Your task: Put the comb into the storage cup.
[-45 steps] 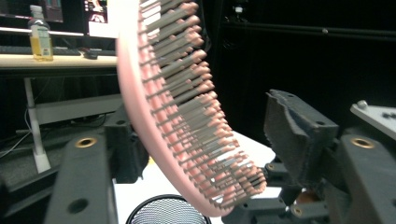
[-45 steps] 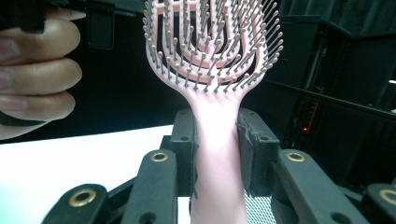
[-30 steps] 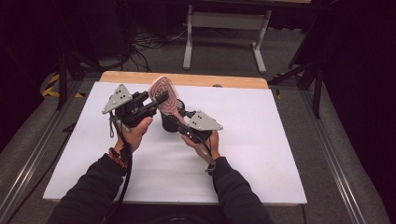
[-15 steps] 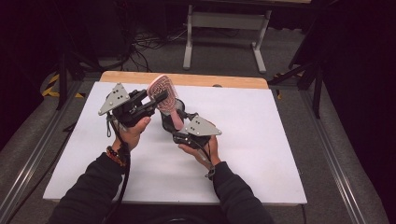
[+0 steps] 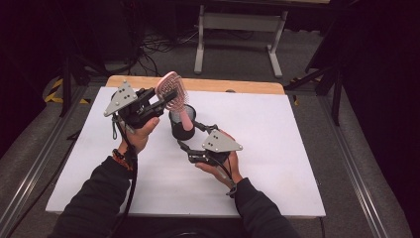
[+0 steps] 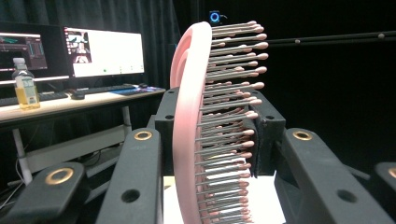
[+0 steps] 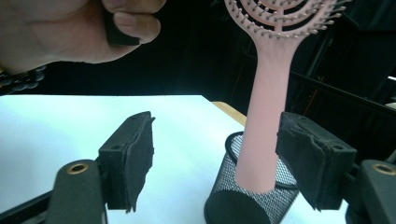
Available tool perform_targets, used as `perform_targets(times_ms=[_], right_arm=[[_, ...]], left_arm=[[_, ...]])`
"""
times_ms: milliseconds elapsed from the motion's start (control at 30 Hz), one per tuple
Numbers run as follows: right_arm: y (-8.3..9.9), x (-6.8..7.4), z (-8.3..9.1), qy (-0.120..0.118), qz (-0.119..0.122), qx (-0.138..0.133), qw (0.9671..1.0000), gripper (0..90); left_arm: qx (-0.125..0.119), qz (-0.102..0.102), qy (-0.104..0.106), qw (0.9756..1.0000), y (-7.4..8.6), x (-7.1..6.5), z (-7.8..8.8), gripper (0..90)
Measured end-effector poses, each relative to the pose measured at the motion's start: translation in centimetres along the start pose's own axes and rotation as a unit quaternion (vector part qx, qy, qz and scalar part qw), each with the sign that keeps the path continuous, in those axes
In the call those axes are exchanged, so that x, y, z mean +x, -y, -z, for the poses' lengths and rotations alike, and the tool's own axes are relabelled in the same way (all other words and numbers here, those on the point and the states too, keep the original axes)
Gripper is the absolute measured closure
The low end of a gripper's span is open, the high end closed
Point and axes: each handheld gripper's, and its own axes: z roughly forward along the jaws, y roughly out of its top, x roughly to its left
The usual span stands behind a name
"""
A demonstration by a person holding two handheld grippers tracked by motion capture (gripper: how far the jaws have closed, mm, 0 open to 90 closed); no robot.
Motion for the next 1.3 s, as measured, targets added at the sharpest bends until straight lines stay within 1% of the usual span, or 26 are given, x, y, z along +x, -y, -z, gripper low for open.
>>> perform_targets(times_ms=[67,100,133,233,333,367,400,500,533,600,667,733,800,867,900,933,967,1000,1033,1133,1167,1200,1300], right_arm=[[0.2,0.1,0.7,0.001,-0.003,0.003,1.0000,26.7],[0.2,0.1,0.7,0.001,-0.003,0.003,1.0000,26.7],[0.5,0.1,1.5,0.006,-0.003,0.008,0.9999,25.2],[0.9,0.0,2.7,0.011,-0.004,0.015,0.9998,25.0],[1.2,-0.2,3.6,0.023,-0.001,0.018,0.9996,25.5],[1.4,-0.3,3.9,0.037,0.004,0.016,0.9992,25.7],[1.6,-0.3,4.2,0.046,0.003,0.014,0.9988,25.7],[2.1,-0.8,4.9,0.056,0.001,0.022,0.9982,24.9],[2.1,-0.8,4.9,0.056,0.001,0.022,0.9982,24.9],[2.5,-1.1,5.6,0.072,0.008,0.030,0.9970,24.5],[2.6,-1.2,6.0,0.075,0.010,0.041,0.9963,24.2],[2.8,-1.2,6.4,0.080,0.011,0.042,0.9958,22.6],[3.1,-1.2,6.9,0.089,0.019,0.052,0.9945,20.6],[3.2,-1.2,7.1,0.092,0.023,0.055,0.9940,20.2],[3.4,-1.2,7.5,0.095,0.027,0.059,0.9933,19.8],[3.6,-1.2,7.6,0.098,0.029,0.063,0.9928,19.5],[3.6,-1.2,7.6,0.098,0.029,0.063,0.9928,19.5],[3.7,-1.2,7.8,0.103,0.033,0.066,0.9919,19.4],[4.0,-1.1,8.1,0.104,0.034,0.071,0.9915,19.3],[4.2,-1.0,8.5,0.105,0.034,0.077,0.9909,19.2],[4.3,-1.0,8.7,0.107,0.036,0.077,0.9906,19.0],[4.3,-1.0,8.8,0.108,0.038,0.080,0.9902,18.8],[4.3,-1.1,9.4,0.123,0.054,0.084,0.9873,18.6]], left_arm=[[0.000,-0.001,-0.005,1.0000,-0.1,0.1,0.0,64.1],[0.000,-0.001,-0.005,1.0000,-0.1,0.1,0.0,64.1],[-0.002,0.002,-0.006,1.0000,-0.2,0.3,0.1,64.1],[-0.003,0.000,-0.010,0.9999,-0.4,0.5,0.1,64.1],[-0.002,0.000,-0.012,0.9999,-0.6,0.7,0.1,64.1],[-0.001,-0.002,-0.014,0.9999,-0.7,0.7,0.1,64.1],[-0.004,-0.001,-0.014,0.9999,-0.8,0.8,0.2,64.2],[-0.004,-0.004,-0.015,0.9999,-1.0,0.9,0.2,64.1],[-0.004,-0.004,-0.015,0.9999,-1.0,0.9,0.2,64.1],[-0.004,-0.008,-0.019,0.9998,-1.3,1.0,0.2,64.1],[-0.007,-0.008,-0.019,0.9998,-1.5,1.2,0.2,64.1],[-0.007,-0.010,-0.018,0.9998,-1.7,1.3,0.2,64.1],[-0.004,-0.013,-0.021,0.9997,-1.8,1.4,0.2,64.1],[-0.005,-0.014,-0.021,0.9997,-1.8,1.4,0.1,64.1],[-0.004,-0.015,-0.020,0.9997,-1.9,1.5,0.1,64.1],[-0.003,-0.019,-0.025,0.9995,-2.0,1.5,0.1,64.1],[-0.003,-0.019,-0.025,0.9995,-2.0,1.5,0.1,64.1],[-0.001,-0.019,-0.027,0.9995,-2.0,1.6,0.0,64.1],[0.002,-0.019,-0.027,0.9995,-1.9,1.7,-0.1,64.1],[0.005,-0.025,-0.028,0.9993,-1.9,1.7,-0.2,64.1],[0.009,-0.029,-0.030,0.9991,-1.9,1.9,-0.4,64.1],[0.009,-0.030,-0.031,0.9990,-1.8,1.9,-0.4,64.1],[0.014,-0.031,-0.031,0.9990,-1.8,2.2,-0.6,64.1]])
